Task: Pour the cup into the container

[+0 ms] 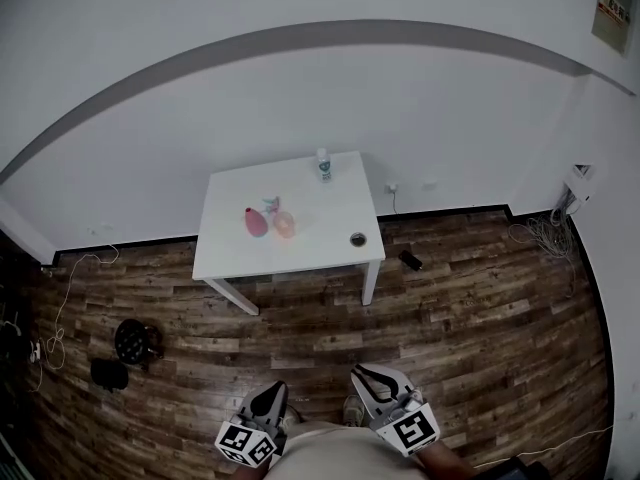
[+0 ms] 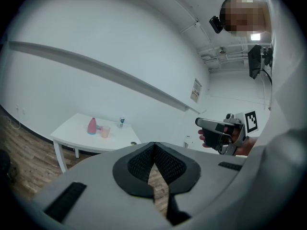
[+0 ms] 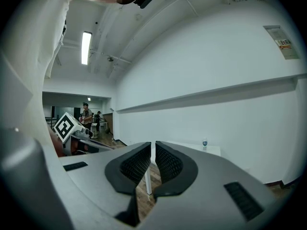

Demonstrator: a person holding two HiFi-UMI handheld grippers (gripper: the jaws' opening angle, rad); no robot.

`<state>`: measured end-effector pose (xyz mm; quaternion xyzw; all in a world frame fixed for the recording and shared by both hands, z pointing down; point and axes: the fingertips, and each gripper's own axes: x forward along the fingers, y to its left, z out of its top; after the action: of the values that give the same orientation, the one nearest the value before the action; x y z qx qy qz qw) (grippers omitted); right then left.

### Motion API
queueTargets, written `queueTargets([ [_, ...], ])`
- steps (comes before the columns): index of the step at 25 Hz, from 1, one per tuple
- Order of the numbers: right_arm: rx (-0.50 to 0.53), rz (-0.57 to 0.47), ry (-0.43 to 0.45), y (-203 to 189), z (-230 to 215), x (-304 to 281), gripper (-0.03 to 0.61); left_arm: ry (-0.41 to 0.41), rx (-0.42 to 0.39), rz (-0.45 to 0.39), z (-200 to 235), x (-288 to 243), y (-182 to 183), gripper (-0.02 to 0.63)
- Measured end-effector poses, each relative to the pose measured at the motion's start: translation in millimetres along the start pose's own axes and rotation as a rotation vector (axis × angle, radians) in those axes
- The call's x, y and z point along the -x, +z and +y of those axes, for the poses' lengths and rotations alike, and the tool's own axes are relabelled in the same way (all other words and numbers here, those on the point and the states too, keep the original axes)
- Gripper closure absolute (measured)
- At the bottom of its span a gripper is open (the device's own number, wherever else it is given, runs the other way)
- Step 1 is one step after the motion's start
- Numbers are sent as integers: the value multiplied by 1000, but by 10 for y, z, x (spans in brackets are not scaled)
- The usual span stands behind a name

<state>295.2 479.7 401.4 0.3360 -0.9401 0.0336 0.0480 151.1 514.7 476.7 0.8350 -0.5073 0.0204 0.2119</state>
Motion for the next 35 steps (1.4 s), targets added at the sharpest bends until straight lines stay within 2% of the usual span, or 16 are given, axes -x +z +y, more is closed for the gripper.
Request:
queueTargets([
  [21, 16, 13, 72, -51, -165, -189, 566, 87, 15, -32, 100, -73, 59, 601],
  [35, 3, 17, 48, -81, -391, -258, 566, 93, 21, -13, 151, -231, 88, 601],
])
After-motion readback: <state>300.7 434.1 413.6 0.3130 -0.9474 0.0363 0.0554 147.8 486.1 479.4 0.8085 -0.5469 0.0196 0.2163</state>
